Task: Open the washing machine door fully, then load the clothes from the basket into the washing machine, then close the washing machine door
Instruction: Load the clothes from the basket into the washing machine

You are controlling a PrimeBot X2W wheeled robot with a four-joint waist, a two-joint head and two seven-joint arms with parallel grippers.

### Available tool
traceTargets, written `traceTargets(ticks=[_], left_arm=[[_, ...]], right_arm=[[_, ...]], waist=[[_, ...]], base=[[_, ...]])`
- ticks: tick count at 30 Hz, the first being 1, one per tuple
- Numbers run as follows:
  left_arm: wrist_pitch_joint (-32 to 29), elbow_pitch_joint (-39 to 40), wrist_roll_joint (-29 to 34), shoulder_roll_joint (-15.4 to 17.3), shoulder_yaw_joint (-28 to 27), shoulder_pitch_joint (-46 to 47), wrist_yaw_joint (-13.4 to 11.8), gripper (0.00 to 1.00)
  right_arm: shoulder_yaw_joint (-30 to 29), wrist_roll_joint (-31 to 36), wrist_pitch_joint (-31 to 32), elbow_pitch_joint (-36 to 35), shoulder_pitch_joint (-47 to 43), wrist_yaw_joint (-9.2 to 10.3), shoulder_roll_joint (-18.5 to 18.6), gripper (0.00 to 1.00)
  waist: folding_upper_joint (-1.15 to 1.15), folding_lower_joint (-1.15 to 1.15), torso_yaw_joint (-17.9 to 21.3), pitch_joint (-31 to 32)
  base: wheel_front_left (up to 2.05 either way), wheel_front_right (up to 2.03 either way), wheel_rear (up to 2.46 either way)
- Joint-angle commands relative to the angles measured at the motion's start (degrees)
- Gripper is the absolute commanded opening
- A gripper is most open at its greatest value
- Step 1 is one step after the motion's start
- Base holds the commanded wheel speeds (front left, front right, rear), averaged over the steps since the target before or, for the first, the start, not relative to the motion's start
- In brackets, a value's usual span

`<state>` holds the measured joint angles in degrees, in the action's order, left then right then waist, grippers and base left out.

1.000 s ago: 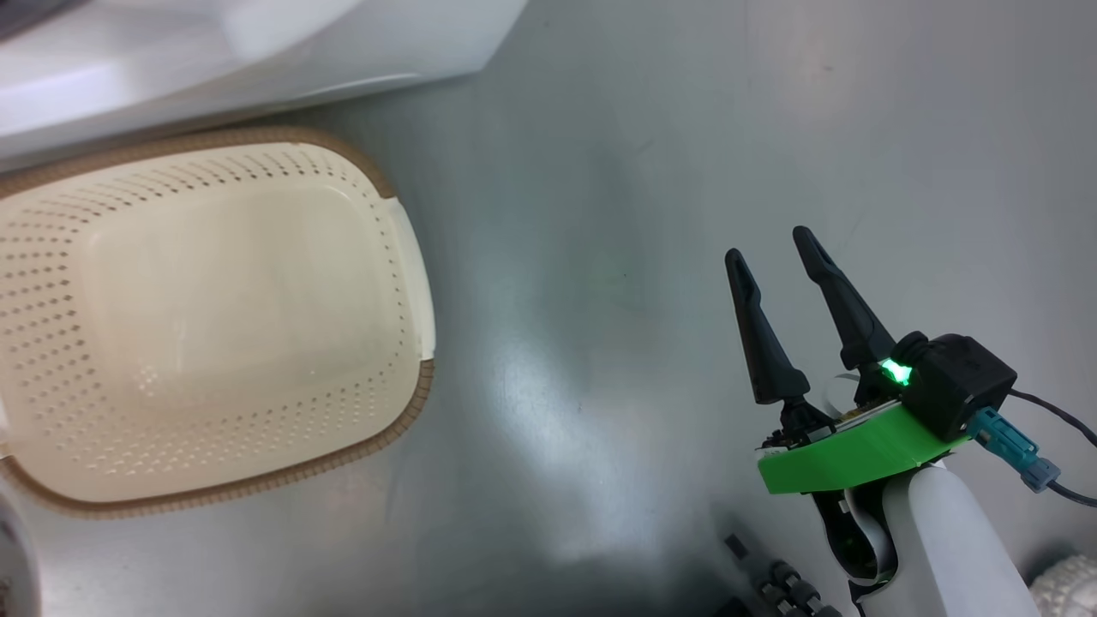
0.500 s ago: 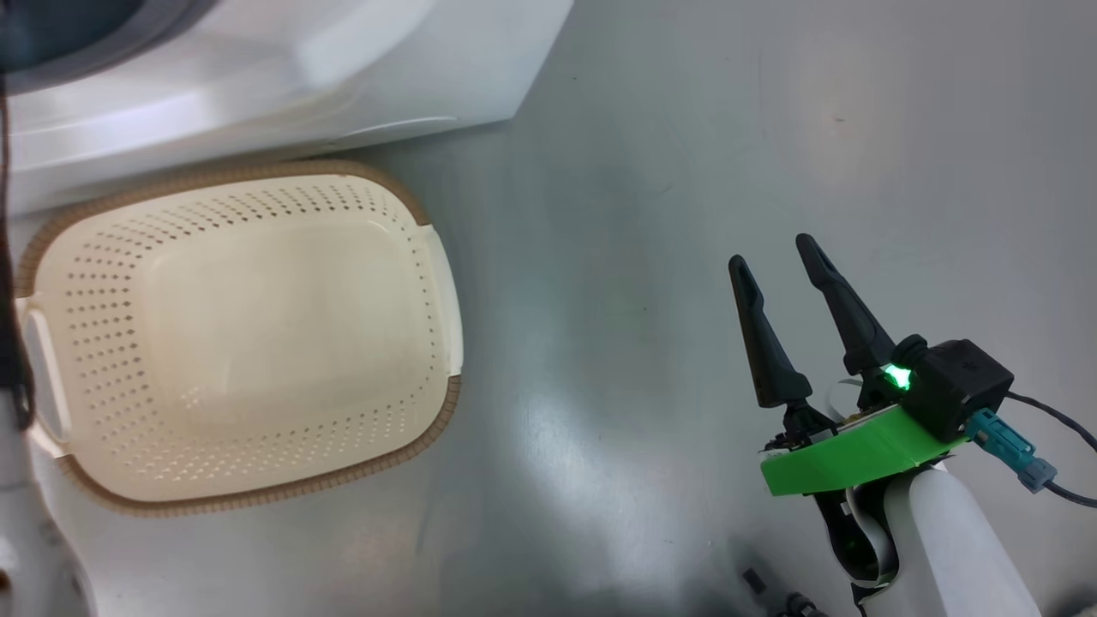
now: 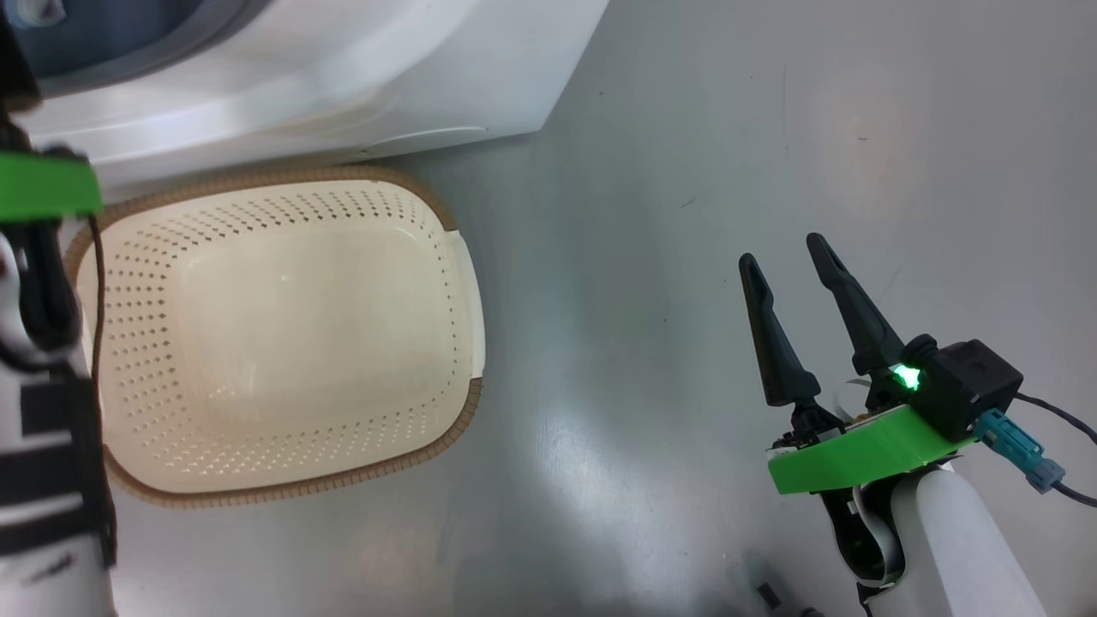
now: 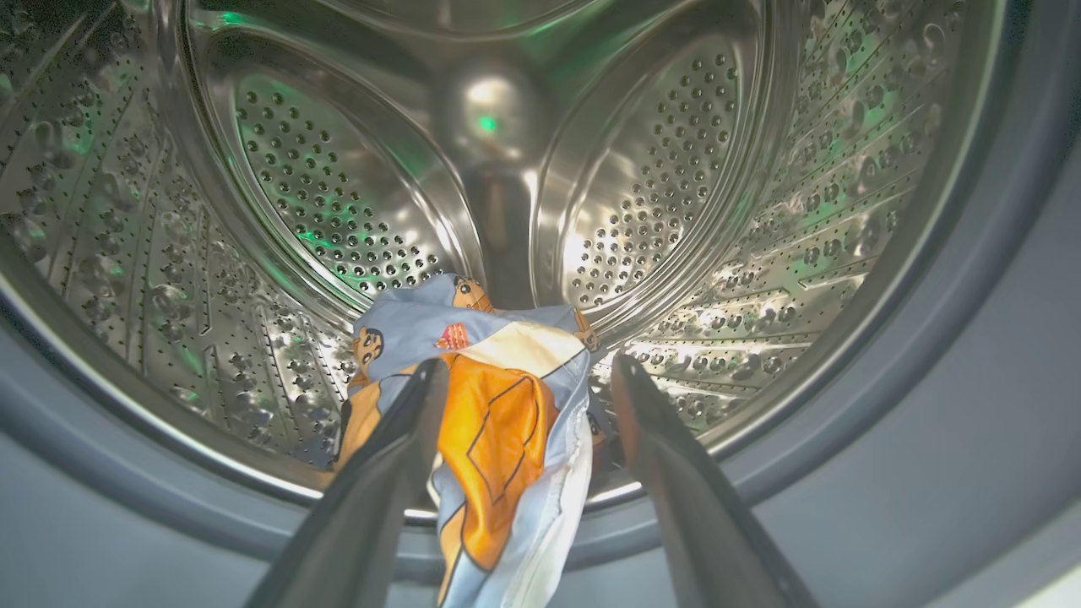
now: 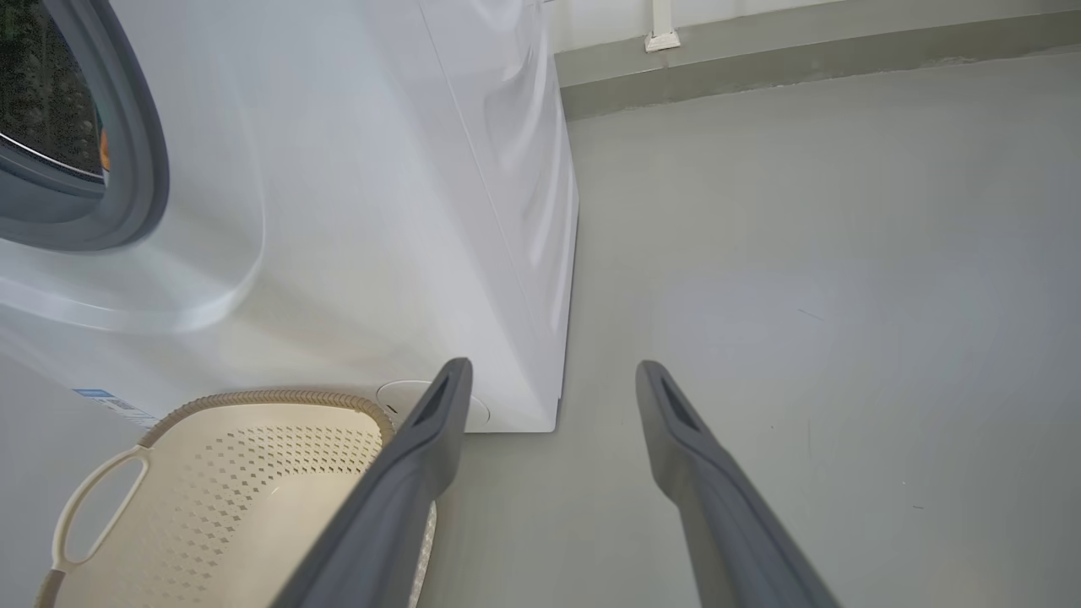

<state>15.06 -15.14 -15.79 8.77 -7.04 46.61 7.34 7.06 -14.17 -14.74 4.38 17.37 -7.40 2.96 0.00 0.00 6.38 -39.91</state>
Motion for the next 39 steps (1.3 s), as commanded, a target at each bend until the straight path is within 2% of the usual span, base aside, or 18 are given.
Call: traceTargets(ticks=[1, 9, 24, 39], left_arm=[[-0.1, 3.3, 0.8, 2.0, -1.8, -3.1, 0.1, 1.0], [-0.1, 11.6, 1.6, -1.7, -3.6, -13.6, 0.1, 1.0], [-0.1, 15.0, 4.2, -5.2, -6.4, -29.5, 0.1, 1.0], [-0.1, 16.3, 1.1, -5.9, -5.6, -39.0, -3.1, 1.0]], right_arm=[[1.3, 0.7, -0.3, -1.2, -2.3, -0.09, -0.1, 1.0], [1.6, 0.6, -0.3, -0.9, -2.1, -0.09, -0.1, 1.0], [2.2, 0.9, -0.3, -0.5, -1.6, -0.09, -0.1, 1.0], [2.2, 1.1, -0.3, -0.2, -1.5, -0.09, -0.1, 1.0]], waist=[[0.0, 0.0, -0.1, 0.2], [0.0, 0.0, -0.1, 0.5], [0.0, 0.0, 0.1, 0.8], [0.0, 0.0, -0.6, 1.3]], base=[[0.0, 0.0, 0.0], [0.0, 0.0, 0.0], [0.0, 0.0, 0.0], [0.0, 0.0, 0.0]])
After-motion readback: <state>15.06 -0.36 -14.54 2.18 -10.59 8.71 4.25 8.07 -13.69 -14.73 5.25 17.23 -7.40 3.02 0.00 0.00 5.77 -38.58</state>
